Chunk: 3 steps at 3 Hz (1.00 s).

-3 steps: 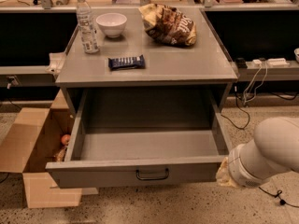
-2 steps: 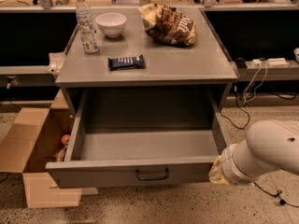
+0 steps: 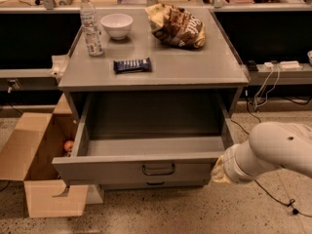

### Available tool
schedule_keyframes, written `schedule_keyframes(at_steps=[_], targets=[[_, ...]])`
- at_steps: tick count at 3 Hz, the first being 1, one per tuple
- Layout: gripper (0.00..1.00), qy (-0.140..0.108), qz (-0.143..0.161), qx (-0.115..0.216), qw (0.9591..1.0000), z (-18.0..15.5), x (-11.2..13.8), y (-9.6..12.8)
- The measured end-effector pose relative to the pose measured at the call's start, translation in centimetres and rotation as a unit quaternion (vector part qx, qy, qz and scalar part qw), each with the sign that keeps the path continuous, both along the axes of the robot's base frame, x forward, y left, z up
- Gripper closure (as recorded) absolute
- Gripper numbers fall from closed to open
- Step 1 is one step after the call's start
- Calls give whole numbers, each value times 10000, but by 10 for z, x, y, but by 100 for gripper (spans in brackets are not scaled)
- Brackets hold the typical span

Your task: Close top drawer

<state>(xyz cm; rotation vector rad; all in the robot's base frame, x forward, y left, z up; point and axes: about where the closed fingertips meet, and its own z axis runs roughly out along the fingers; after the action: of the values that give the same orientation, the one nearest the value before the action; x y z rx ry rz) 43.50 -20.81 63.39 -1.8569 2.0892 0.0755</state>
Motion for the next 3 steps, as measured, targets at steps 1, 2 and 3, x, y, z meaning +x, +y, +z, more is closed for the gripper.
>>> schedule_keyframes(at_steps=[1,2,3], targets=[[97,-40,-102,164,9998,-10,31,-3],[73,-43,-103,170,9998,-10,31,-2],[51,-43,-103,170,9998,-10,31,-2]])
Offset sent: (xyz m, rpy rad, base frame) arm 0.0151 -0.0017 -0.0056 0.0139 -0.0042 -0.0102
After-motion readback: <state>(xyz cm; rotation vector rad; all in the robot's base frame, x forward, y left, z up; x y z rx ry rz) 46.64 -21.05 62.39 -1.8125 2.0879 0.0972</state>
